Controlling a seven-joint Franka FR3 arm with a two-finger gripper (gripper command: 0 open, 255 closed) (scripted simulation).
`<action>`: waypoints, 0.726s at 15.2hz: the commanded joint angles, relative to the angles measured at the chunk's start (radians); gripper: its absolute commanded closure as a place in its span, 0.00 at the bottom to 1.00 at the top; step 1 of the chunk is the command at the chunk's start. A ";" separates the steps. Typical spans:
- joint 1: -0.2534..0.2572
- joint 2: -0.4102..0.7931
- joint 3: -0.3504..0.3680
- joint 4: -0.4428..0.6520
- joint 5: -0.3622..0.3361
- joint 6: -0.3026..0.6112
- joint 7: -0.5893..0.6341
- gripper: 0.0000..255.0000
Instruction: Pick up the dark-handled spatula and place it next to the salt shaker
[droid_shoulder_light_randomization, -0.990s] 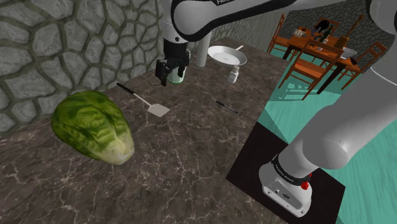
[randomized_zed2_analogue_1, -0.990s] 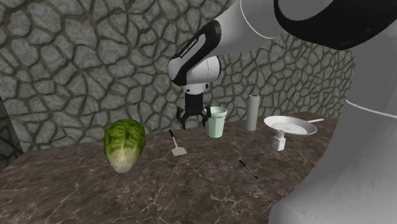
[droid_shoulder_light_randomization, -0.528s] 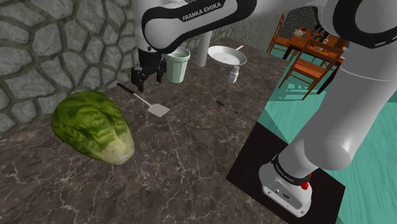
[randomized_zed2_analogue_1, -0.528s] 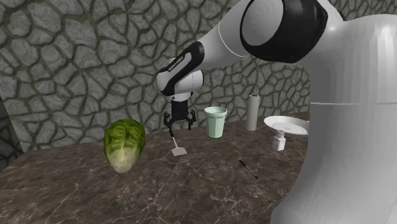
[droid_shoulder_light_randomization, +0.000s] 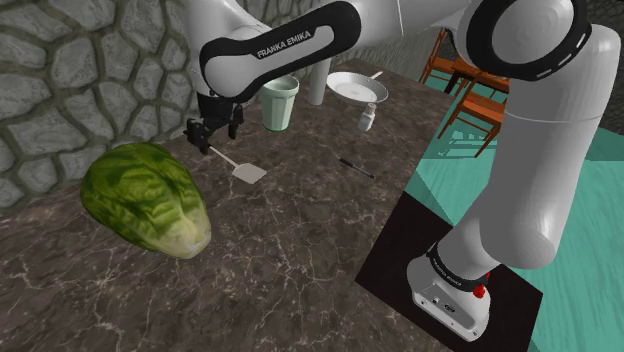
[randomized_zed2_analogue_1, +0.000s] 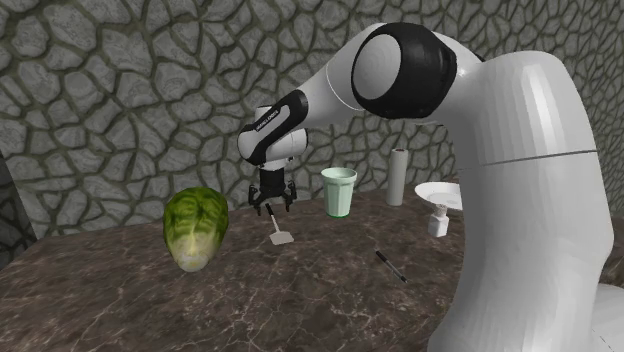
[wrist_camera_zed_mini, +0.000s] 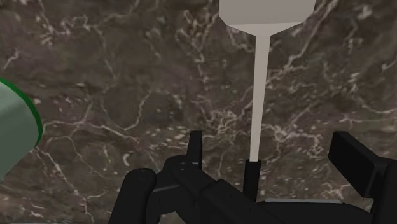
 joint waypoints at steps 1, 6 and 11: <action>0.002 0.015 -0.003 -0.007 -0.006 0.021 0.003 0.00; 0.003 0.026 -0.006 -0.012 -0.011 0.037 0.006 0.00; 0.003 0.026 -0.006 -0.012 -0.011 0.037 0.006 0.00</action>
